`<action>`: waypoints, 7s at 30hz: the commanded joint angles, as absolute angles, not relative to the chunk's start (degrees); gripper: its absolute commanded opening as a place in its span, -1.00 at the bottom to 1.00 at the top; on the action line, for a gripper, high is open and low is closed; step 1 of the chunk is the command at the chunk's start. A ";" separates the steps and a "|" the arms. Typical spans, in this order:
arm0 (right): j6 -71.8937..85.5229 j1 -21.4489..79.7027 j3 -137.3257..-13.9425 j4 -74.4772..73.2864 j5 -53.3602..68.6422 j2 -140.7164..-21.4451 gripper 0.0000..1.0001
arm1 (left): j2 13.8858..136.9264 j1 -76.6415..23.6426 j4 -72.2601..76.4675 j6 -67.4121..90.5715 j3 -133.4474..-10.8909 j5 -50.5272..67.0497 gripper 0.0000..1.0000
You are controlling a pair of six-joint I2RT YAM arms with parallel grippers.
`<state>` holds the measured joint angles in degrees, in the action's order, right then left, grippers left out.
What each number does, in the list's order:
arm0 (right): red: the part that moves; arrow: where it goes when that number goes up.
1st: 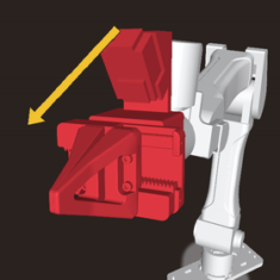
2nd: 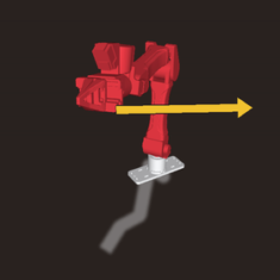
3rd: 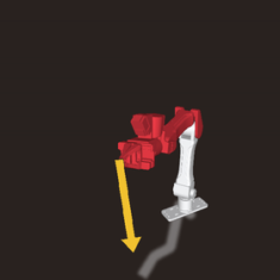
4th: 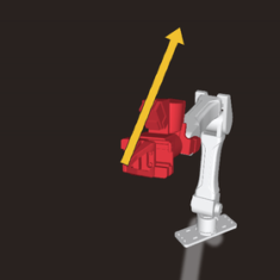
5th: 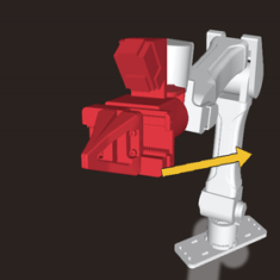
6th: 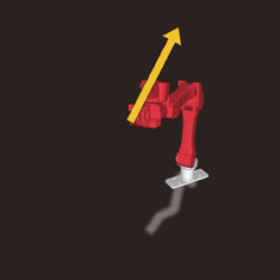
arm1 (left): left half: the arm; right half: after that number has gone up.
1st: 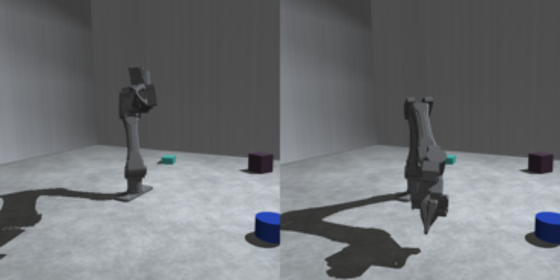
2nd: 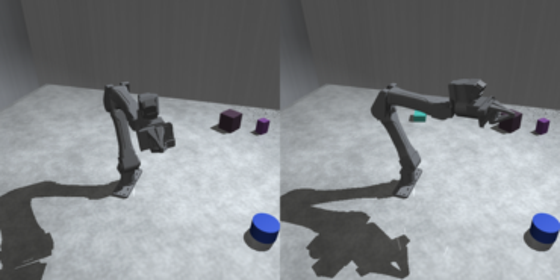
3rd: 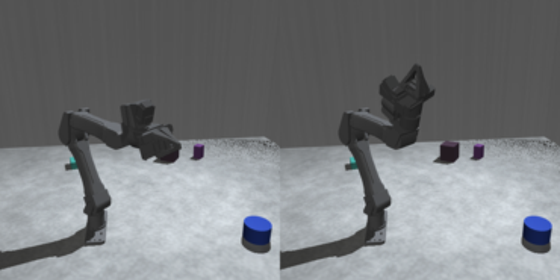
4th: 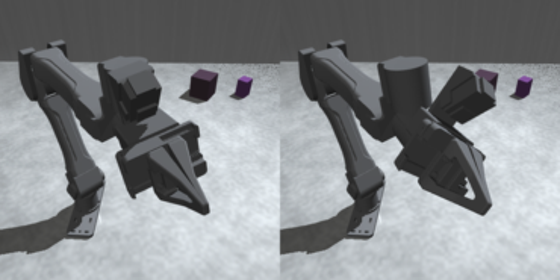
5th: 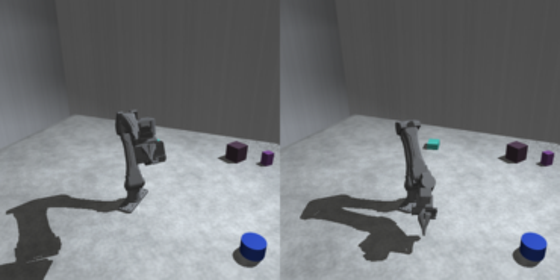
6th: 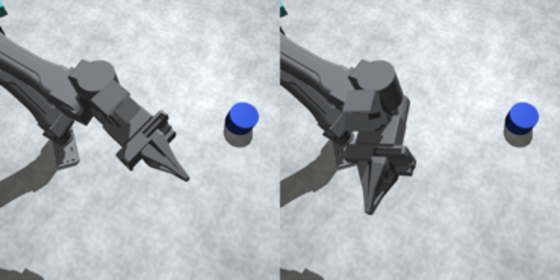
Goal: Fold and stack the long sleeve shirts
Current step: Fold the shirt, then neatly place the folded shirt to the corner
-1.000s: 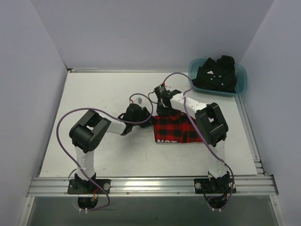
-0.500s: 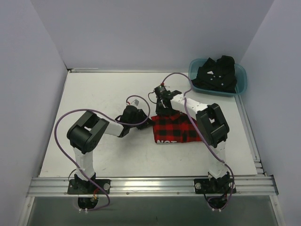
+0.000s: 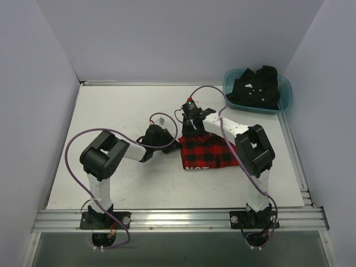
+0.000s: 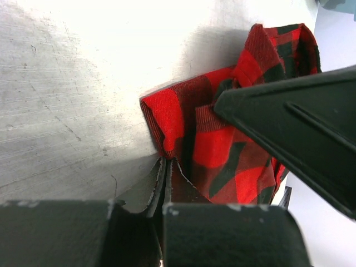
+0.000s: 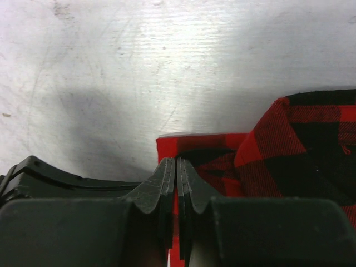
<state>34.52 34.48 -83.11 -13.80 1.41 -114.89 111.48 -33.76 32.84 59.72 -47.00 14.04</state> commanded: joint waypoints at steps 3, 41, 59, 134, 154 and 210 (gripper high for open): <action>34.89 35.86 -83.93 -11.60 2.99 -112.14 -1.00 | 112.85 -33.84 31.29 58.10 -47.02 13.80 -1.00; 56.94 -9.13 -29.28 28.17 38.49 -80.06 -0.22 | 106.95 -40.61 11.16 54.66 -64.16 4.92 -0.04; 50.45 -0.36 -29.35 14.16 26.02 -74.89 -0.32 | 111.90 -29.80 2.03 44.75 -66.97 1.41 -0.14; 36.21 1.67 -40.52 -16.44 25.40 -49.48 0.68 | 105.12 -58.20 -3.61 100.30 -54.06 -39.03 -0.79; 31.99 1.41 -45.35 -18.90 25.49 -53.08 0.66 | 109.49 -4.41 -3.60 61.01 -70.65 -8.89 -0.97; 29.44 2.90 -47.90 -22.06 23.56 -51.77 0.64 | 113.85 2.29 -1.05 53.17 -79.11 4.48 0.41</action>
<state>29.91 2.72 -45.65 -20.73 24.62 -53.39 121.27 2.52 -0.40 53.19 -81.23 4.71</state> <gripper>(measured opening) 0.819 0.692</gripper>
